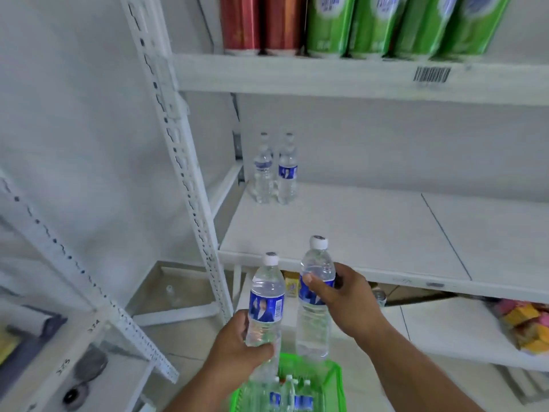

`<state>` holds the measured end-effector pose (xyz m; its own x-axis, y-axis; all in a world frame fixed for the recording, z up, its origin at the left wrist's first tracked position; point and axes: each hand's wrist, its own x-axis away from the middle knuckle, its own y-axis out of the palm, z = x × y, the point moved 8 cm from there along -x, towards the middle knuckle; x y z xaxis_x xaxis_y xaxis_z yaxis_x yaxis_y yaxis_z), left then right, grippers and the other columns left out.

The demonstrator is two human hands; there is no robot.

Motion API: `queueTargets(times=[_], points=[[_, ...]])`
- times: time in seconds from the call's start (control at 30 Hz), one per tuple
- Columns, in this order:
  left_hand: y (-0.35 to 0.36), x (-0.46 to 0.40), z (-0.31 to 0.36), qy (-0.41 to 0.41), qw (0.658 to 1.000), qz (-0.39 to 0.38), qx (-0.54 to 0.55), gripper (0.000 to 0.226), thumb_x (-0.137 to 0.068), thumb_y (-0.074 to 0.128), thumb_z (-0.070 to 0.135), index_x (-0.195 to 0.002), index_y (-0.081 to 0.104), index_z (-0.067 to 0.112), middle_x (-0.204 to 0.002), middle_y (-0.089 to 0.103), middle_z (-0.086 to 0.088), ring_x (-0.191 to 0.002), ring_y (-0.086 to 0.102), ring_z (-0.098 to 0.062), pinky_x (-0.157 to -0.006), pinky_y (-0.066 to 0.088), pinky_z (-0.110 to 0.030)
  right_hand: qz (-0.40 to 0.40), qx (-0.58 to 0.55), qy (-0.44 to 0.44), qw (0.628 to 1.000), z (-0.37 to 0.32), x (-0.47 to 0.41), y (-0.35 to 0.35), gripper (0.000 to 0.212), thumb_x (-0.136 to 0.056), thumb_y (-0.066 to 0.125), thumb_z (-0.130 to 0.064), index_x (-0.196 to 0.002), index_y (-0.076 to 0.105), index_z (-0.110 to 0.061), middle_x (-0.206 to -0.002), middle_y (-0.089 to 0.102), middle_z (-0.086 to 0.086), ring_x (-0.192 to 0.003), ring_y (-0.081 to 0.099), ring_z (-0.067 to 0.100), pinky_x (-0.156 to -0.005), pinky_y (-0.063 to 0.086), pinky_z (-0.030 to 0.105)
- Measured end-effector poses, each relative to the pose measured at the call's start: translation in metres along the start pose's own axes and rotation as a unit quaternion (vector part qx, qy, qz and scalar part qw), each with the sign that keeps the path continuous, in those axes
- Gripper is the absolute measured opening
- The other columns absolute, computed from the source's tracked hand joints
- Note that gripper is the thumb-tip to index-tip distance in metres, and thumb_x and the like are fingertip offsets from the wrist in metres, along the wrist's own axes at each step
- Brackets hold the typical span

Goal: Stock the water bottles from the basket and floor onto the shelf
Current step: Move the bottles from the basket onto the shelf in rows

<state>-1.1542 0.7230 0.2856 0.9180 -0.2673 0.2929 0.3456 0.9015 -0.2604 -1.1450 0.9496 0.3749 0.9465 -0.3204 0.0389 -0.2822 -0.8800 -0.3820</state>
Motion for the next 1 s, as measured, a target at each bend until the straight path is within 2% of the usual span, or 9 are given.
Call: queueTargets(times=[0.17, 0.27, 0.37, 0.57, 0.67, 0.77, 0.83, 0.93, 1.0], points=[[-0.003, 0.018, 0.036, 0.028, 0.999, 0.032, 0.009, 0.055, -0.058, 0.082, 0.007, -0.108, 0.062, 0.019, -0.100, 0.077, 0.002, -0.095, 0.073, -0.018, -0.083, 0.056, -0.028, -0.015, -0.038, -0.012, 0.999, -0.032, 0.009, -0.022, 0.018, -0.082, 0.078, -0.038, -0.084, 0.073, -0.020, -0.075, 0.075, -0.004, -0.070, 0.072, 0.013, -0.068, 0.055, 0.032], [-0.004, 0.025, 0.051, 0.042, 0.998, 0.047, 0.016, 0.062, -0.052, 0.085, 0.025, -0.109, 0.061, 0.021, -0.101, 0.077, -0.001, -0.095, 0.073, -0.021, -0.088, 0.056, -0.038, -0.019, -0.048, -0.026, 0.998, -0.046, 0.011, -0.030, 0.019, -0.082, 0.079, -0.036, -0.085, 0.073, -0.019, -0.077, 0.076, -0.003, -0.074, 0.073, 0.018, -0.073, 0.058, 0.036], [-0.005, 0.026, 0.063, 0.056, 0.997, 0.051, 0.004, 0.058, -0.057, 0.084, 0.028, -0.109, 0.061, 0.022, -0.101, 0.076, 0.002, -0.095, 0.072, -0.016, -0.091, 0.055, -0.039, -0.024, -0.057, -0.027, 0.998, -0.054, 0.009, -0.034, 0.017, -0.083, 0.077, -0.036, -0.087, 0.074, -0.020, -0.078, 0.076, -0.004, -0.073, 0.073, 0.016, -0.072, 0.058, 0.032], [-0.006, 0.003, 0.084, 0.075, 0.997, 0.036, 0.004, 0.045, -0.077, 0.080, 0.004, -0.115, 0.063, 0.022, -0.104, 0.076, 0.006, -0.098, 0.071, -0.011, -0.094, 0.054, -0.038, -0.017, -0.073, -0.032, 0.997, -0.066, -0.012, -0.031, 0.015, -0.083, 0.078, -0.036, -0.091, 0.075, -0.023, -0.081, 0.076, -0.008, -0.073, 0.072, 0.010, -0.070, 0.056, 0.026], [-0.012, -0.017, 0.095, 0.071, 0.997, 0.032, -0.003, 0.041, -0.079, 0.079, 0.008, -0.113, 0.065, 0.026, -0.101, 0.076, 0.013, -0.094, 0.071, -0.003, -0.089, 0.055, -0.030, -0.007, -0.068, -0.035, 0.997, -0.074, -0.030, -0.028, 0.020, -0.082, 0.079, -0.041, -0.093, 0.073, -0.025, -0.082, 0.076, -0.009, -0.072, 0.071, 0.008, -0.070, 0.058, 0.025], [-0.025, -0.044, 0.101, 0.057, 0.998, 0.040, -0.004, 0.037, -0.076, 0.079, 0.014, -0.107, 0.065, 0.029, -0.097, 0.076, 0.013, -0.091, 0.072, -0.007, -0.077, 0.055, -0.025, 0.004, -0.057, -0.035, 0.998, -0.084, -0.052, -0.023, 0.021, -0.082, 0.079, -0.040, -0.094, 0.072, -0.025, -0.081, 0.076, -0.008, -0.068, 0.070, 0.003, -0.058, 0.052, 0.014], [-0.035, -0.065, 0.104, 0.049, 0.998, 0.043, -0.009, 0.038, -0.073, 0.080, 0.018, -0.105, 0.064, 0.031, -0.096, 0.075, 0.011, -0.089, 0.071, -0.008, -0.071, 0.054, -0.023, 0.009, -0.055, -0.028, 0.998, -0.090, -0.069, -0.018, 0.020, -0.083, 0.079, -0.037, -0.095, 0.071, -0.024, -0.082, 0.075, -0.007, -0.066, 0.069, 0.003, -0.055, 0.051, 0.012], [-0.048, -0.101, 0.107, 0.050, 0.998, 0.042, -0.004, 0.044, -0.069, 0.082, 0.022, -0.107, 0.063, 0.032, -0.098, 0.074, 0.011, -0.090, 0.070, -0.008, -0.077, 0.056, -0.029, 0.022, -0.062, -0.014, 0.998, -0.095, -0.095, -0.009, 0.021, -0.082, 0.080, -0.032, -0.097, 0.071, -0.021, -0.085, 0.074, -0.004, -0.070, 0.070, 0.010, -0.064, 0.059, 0.022], [-0.055, -0.122, 0.109, 0.052, 0.998, 0.042, -0.003, 0.045, -0.070, 0.083, 0.019, -0.109, 0.062, 0.031, -0.100, 0.073, 0.011, -0.092, 0.069, -0.006, -0.075, 0.052, -0.025, 0.022, -0.067, -0.012, 0.997, -0.098, -0.111, -0.002, 0.013, -0.084, 0.080, -0.026, -0.092, 0.070, -0.021, -0.078, 0.073, -0.006, -0.062, 0.068, 0.007, -0.055, 0.054, 0.016]])
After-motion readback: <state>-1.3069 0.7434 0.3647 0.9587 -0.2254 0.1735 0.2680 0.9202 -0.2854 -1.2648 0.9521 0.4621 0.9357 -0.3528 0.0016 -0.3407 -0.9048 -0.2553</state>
